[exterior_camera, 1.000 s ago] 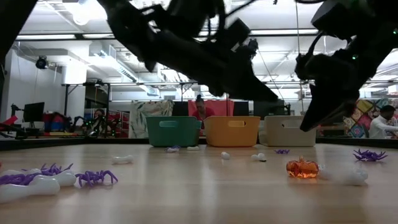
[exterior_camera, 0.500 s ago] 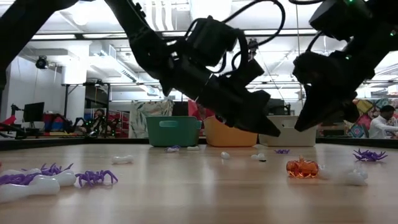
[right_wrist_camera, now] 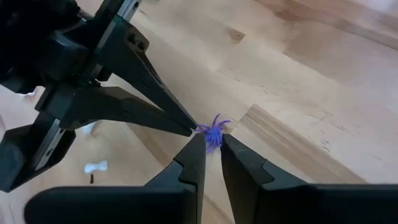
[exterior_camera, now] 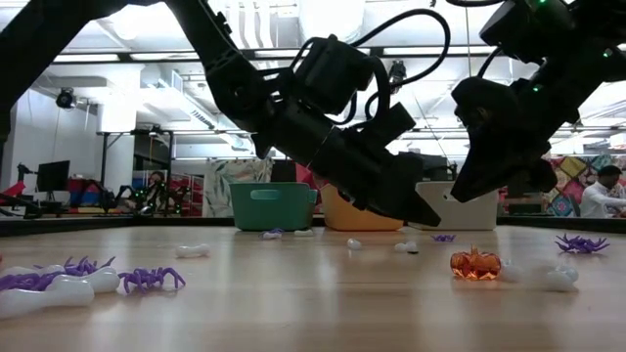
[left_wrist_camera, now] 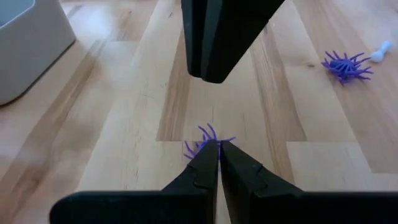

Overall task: Sort Halloween decoration
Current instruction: Put the purple spider toy into the gray bin

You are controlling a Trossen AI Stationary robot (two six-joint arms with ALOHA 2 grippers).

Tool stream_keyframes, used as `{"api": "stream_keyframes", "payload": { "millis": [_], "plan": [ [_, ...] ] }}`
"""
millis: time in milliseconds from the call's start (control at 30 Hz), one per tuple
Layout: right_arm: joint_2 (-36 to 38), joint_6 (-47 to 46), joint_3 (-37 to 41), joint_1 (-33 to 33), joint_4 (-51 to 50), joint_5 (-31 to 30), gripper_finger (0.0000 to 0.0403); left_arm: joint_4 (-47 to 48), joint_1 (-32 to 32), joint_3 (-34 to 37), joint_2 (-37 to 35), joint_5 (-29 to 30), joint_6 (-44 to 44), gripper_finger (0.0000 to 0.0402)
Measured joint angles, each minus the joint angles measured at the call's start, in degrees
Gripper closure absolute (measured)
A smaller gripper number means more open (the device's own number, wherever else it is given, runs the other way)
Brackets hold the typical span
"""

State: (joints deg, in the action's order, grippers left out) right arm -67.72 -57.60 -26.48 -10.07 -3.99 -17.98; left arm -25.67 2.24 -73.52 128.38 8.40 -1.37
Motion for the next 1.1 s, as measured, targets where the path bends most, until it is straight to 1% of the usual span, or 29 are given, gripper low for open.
{"api": "stream_keyframes", "payload": {
  "millis": [133,333,500,567,733,1100],
  "plan": [
    [-0.68,-0.39,0.0,0.0,0.1,0.07,0.0358,0.06,-0.1,0.0,0.0,0.01,0.21,0.0402],
    [-4.09,-0.27,0.0,0.0,0.31,0.02,0.0358,0.33,-0.11,0.02,0.0,0.01,0.42,0.0402],
    [-6.28,4.54,0.0,-0.02,0.33,-0.07,0.0358,0.63,-0.11,0.04,0.0,0.02,0.43,0.0402],
    [-6.38,4.55,0.0,-0.02,0.35,-0.07,0.0358,0.62,-0.11,0.04,0.0,0.01,0.42,0.0402],
    [-6.23,0.68,0.0,-0.01,0.52,-0.07,0.0358,1.11,-0.15,0.04,0.0,0.02,0.5,0.0402],
    [-6.34,1.2,0.0,-0.02,0.48,-0.61,0.0359,1.52,-0.38,0.15,0.0,-0.63,0.48,0.0402]
  ]
}}
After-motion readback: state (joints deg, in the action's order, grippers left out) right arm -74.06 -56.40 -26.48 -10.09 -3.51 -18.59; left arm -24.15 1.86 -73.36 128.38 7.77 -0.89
